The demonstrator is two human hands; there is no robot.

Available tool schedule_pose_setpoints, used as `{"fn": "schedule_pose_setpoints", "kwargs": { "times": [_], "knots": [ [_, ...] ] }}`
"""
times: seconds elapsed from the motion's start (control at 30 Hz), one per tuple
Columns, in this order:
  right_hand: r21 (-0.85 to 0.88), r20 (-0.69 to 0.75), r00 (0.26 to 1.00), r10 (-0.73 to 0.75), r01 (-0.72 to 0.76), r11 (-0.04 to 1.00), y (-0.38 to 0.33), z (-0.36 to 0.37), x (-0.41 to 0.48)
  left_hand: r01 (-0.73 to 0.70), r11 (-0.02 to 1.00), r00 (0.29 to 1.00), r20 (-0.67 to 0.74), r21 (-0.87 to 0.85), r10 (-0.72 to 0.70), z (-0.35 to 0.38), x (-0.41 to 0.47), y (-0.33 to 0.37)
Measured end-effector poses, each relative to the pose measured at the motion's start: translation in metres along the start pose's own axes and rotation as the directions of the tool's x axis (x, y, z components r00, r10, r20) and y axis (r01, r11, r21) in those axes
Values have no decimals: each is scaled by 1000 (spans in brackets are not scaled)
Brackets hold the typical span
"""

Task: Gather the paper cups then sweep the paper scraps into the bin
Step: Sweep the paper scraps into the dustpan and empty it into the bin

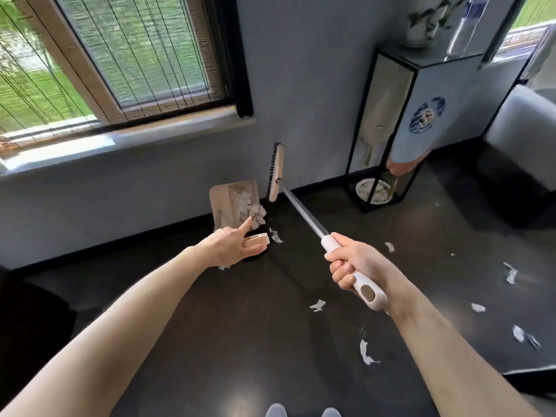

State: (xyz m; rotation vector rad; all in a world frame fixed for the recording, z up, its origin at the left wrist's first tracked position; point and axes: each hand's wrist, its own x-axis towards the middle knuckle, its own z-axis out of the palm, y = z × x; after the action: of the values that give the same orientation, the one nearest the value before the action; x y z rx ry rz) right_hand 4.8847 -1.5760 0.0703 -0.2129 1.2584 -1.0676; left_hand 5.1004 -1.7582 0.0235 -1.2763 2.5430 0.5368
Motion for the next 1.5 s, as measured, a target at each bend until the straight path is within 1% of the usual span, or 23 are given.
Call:
{"fn": "schedule_pose_setpoints", "kwargs": {
  "times": [0.07, 0.2, 0.23, 0.3, 0.37, 0.43, 0.5, 0.57, 0.63, 0.77, 0.83, 0.9, 0.93, 0.97, 1.0, 1.03, 1.1, 1.17, 1.27, 1.33, 1.4, 1.43, 1.5],
  "knots": [
    [-10, 4, 1000, 6, -6, 1000, 12, 3, 6, 2, 999, 999, -33, 47, -1, 10, -3, -2],
    [24, 46, 999, 21, -22, 999, 34, 6, 14, -7, 986, 974, -222, 165, 44, 10, -7, -11],
    [31, 58, 998, 24, -26, 999, 37, 7, 15, -21, 977, 960, -269, 213, 80, 7, -7, -12],
    [38, 74, 997, 28, -31, 999, 39, 10, 17, -99, 941, 899, -375, 325, 224, 0, -5, -12],
    [30, 89, 995, 32, -35, 999, 39, 11, 18, -217, 871, 799, -432, 441, 418, -10, -3, -11],
    [23, 98, 995, 31, -33, 999, 39, 11, 18, -260, 819, 752, -424, 511, 504, -19, -1, -14],
    [11, 104, 994, 27, -29, 1000, 39, 11, 17, -259, 798, 740, -420, 544, 526, -25, -1, -18],
    [-4, 106, 994, 21, -21, 1000, 40, 12, 16, -245, 778, 701, -448, 579, 555, -32, -1, -23],
    [6, 112, 994, 13, -14, 1000, 39, 14, 15, -246, 743, 674, -440, 623, 593, -41, -4, -26],
    [47, 128, 992, 1, -7, 999, 34, 17, 15, -315, 674, 687, -329, 668, 647, -50, -12, -26],
    [64, 139, 990, -1, -8, 998, 31, 18, 14, -322, 641, 665, -316, 697, 677, -49, -19, -29],
    [76, 143, 990, 0, -11, 997, 29, 17, 14, -314, 569, 634, -278, 760, 722, -37, -22, -30],
    [78, 142, 990, -2, -9, 997, 29, 16, 15, -321, 515, 634, -224, 795, 740, -25, -22, -29],
    [75, 139, 990, -3, -7, 997, 30, 14, 15, -353, 479, 671, -140, 804, 729, -10, -20, -27],
    [69, 134, 991, -2, -7, 998, 33, 13, 15, -395, 501, 758, -35, 770, 652, 7, -19, -24],
    [64, 126, 992, 1, -9, 998, 35, 12, 15, -425, 544, 821, 55, 723, 568, 21, -17, -20],
    [58, 110, 994, 3, -10, 998, 43, 9, 17, -443, 586, 850, 112, 679, 514, 40, -10, -10],
    [45, 89, 996, 5, -9, 999, 48, 6, 18, -435, 567, 843, 94, 700, 530, 43, -2, -2],
    [86, 67, 998, 22, -27, 996, 52, 4, 19, -411, 515, 813, 47, 752, 580, 27, 2, -9],
    [126, 59, 998, 32, -40, 991, 54, 4, 17, -369, 503, 786, -27, 782, 618, 8, -2, -16],
    [151, 48, 998, 37, -43, 988, 54, 5, 16, -354, 530, 724, -133, 771, 677, -8, -6, -18],
    [157, 47, 998, 37, -44, 987, 53, 5, 16, -368, 533, 689, -161, 762, 707, -15, -11, -17],
    [173, 56, 998, 36, -45, 984, 50, 6, 16, -376, 528, 654, -185, 762, 733, -24, -19, -17]
  ]
}}
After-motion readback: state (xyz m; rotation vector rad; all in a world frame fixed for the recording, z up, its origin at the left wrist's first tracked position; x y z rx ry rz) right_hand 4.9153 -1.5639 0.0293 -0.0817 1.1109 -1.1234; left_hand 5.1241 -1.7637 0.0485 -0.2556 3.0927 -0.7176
